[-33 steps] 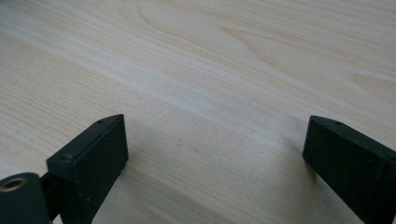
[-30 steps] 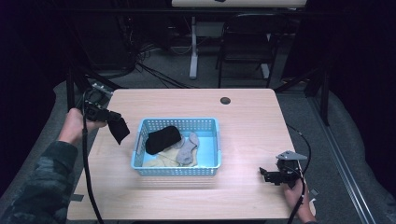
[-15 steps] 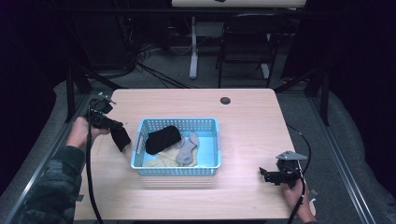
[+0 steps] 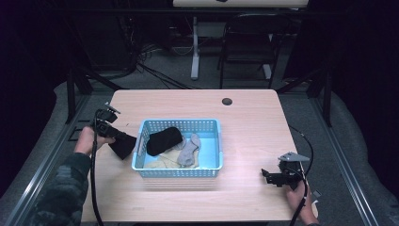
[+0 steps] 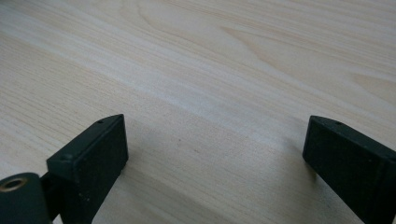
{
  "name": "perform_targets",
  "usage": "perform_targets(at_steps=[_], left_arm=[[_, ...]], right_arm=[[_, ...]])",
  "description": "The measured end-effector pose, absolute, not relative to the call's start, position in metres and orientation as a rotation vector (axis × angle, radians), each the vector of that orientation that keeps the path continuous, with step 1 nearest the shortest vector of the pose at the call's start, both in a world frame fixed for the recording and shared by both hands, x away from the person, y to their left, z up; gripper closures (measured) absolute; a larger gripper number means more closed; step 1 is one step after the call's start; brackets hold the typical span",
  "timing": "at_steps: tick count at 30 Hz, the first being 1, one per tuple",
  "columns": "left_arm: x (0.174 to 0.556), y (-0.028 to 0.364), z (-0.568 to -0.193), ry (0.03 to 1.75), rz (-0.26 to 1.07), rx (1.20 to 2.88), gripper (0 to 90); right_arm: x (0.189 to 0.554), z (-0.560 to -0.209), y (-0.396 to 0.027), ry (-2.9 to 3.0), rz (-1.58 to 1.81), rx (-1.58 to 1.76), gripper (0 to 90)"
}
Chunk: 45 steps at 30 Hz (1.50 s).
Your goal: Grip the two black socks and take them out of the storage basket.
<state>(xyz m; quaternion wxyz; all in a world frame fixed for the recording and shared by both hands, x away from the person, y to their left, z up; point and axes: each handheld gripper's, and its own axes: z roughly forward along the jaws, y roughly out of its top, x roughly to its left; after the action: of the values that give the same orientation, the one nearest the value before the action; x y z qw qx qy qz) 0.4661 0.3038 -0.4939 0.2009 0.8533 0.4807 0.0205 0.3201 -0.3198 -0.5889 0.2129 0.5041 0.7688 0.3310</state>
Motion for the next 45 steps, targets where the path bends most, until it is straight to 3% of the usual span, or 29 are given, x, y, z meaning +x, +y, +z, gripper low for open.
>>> perform_targets(at_steps=[7,14,19,20,23,27,38,45], left_arm=[[0.467,0.307,-0.499,1.357,0.025,2.361,78.1],[0.466,0.308,-0.496,1.347,0.021,2.359,65.3],[0.464,0.31,-0.493,1.364,0.059,2.351,43.9],[0.463,0.311,-0.491,1.374,0.077,2.34,43.9],[0.459,0.314,-0.484,1.372,0.13,2.318,27.6],[0.455,0.317,-0.47,1.365,0.151,2.264,20.2],[0.44,0.284,-0.42,1.205,0.246,2.219,10.4],[0.438,0.244,-0.414,1.123,0.253,2.255,6.7]], right_arm=[[0.32,-0.589,-0.32,2.134,0.918,1.399,6.1],[0.32,-0.589,-0.32,2.134,0.919,1.399,6.1],[0.32,-0.589,-0.32,2.133,0.918,1.4,6.1],[0.32,-0.589,-0.32,2.133,0.918,1.4,6.1],[0.32,-0.589,-0.32,2.133,0.919,1.4,6.1],[0.32,-0.589,-0.32,2.134,0.919,1.399,6.1],[0.32,-0.589,-0.32,2.133,0.919,1.4,6.1],[0.32,-0.589,-0.32,2.133,0.918,1.4,6.1]])
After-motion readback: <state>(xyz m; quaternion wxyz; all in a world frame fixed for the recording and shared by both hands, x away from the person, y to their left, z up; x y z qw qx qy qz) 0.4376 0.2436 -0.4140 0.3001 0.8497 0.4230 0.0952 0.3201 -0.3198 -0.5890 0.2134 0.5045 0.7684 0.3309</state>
